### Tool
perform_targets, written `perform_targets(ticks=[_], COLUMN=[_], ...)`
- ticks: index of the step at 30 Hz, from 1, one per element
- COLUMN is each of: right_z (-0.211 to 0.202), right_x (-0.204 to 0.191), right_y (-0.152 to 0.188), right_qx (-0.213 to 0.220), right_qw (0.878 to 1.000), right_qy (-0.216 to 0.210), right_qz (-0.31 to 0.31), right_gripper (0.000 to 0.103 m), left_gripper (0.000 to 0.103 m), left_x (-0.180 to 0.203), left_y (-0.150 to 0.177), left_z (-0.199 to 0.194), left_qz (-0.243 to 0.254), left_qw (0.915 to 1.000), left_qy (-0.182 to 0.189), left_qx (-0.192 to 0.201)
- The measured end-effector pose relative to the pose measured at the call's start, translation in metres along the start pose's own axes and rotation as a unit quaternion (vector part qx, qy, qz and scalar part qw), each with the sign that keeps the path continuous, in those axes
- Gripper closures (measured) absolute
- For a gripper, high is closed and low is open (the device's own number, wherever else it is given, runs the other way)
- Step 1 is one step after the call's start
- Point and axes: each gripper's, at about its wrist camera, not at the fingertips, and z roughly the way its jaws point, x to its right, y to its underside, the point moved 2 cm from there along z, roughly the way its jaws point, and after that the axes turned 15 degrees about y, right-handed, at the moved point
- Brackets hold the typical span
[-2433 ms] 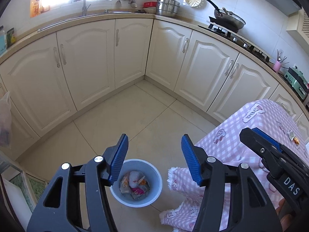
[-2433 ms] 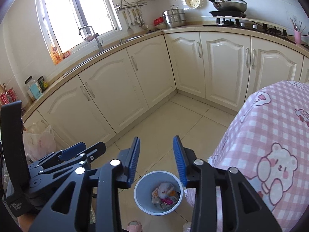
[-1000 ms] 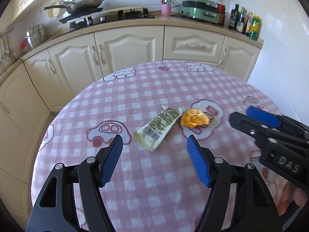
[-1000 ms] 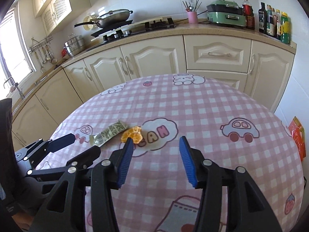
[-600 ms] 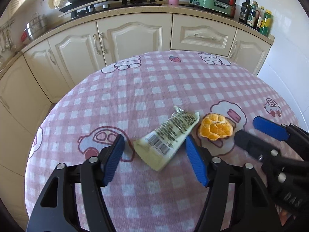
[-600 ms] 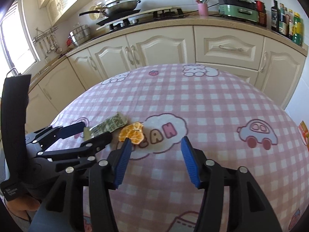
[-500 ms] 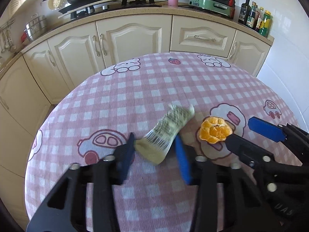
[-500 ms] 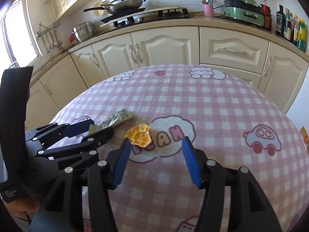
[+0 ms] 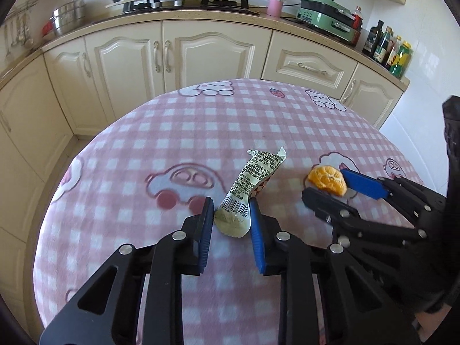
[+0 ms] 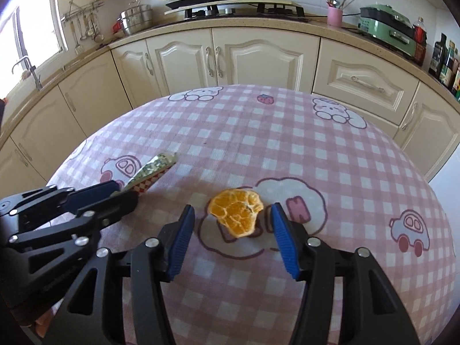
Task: Collect trash
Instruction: 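Grasp the printed paper wrapper with the left tool while the right tool grasps the dried orange peel, then carry both items over the blue bucket and open the left tool to drop the wrapper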
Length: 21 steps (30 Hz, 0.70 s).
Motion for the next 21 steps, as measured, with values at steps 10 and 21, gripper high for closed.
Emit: perform_targets(ticks=[10,21], right_z=[-0.026,-0.093], right_x=[-0.015,-0.121], right_y=[0.006,0.001], right_qx=[0.017,0.052], right_qw=[0.998,0.987], right_qy=[-0.04,-0.153], right_qz=[0.037,0.015], right_gripper=[0.069,0.069], left_gripper=[0.08,0.08], left_x=[-0.024,-0.089], left_y=[0.025,0.072], left_z=[-0.054,-0.147], left_qz=[-0.028,-0.084], left_qw=[0.9989,0.9903], left_qy=[-0.006,-0.048], left_qx=[0.038,0.1])
